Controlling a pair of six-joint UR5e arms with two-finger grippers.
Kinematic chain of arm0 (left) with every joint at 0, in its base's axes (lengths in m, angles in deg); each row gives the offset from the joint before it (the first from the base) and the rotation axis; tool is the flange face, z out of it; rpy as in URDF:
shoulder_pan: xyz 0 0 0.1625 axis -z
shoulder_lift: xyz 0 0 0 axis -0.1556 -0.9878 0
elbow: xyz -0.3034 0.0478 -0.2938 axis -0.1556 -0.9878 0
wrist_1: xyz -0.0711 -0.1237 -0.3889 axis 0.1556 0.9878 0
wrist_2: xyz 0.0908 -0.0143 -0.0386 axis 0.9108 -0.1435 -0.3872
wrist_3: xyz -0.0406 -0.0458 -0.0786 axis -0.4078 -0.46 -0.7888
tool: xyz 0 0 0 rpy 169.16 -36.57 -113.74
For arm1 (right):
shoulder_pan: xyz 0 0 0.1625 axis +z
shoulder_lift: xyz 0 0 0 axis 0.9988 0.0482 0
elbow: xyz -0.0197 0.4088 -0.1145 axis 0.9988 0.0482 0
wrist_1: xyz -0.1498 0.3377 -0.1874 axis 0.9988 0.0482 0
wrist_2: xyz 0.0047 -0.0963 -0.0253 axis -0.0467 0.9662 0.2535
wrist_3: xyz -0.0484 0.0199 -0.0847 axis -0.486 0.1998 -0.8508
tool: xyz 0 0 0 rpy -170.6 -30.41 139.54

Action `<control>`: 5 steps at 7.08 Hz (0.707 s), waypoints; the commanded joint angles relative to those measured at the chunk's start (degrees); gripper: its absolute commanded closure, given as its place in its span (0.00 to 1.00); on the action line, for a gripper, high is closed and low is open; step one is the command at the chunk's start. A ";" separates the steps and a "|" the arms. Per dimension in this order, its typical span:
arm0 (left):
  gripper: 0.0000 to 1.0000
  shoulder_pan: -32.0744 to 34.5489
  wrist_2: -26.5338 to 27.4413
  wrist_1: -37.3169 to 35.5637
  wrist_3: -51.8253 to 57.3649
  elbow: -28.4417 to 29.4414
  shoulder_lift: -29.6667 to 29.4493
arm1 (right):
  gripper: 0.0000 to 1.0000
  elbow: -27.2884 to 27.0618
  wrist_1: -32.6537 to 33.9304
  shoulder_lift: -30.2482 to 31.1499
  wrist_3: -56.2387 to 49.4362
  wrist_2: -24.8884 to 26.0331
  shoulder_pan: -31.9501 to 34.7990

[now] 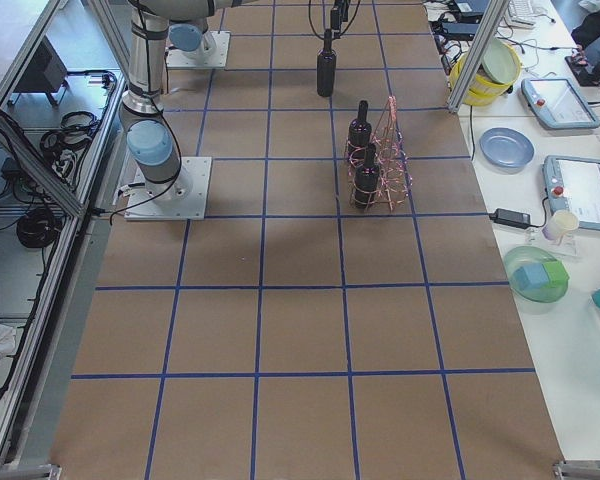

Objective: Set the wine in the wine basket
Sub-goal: 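Raise the left gripper away while the right gripper moves over the bottle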

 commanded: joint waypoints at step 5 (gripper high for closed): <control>0.00 0.48 0.20 -2.27 0.36 -0.82 0.12 | 0.10 -1.28 1.29 -2.50 0.41 -0.39 3.13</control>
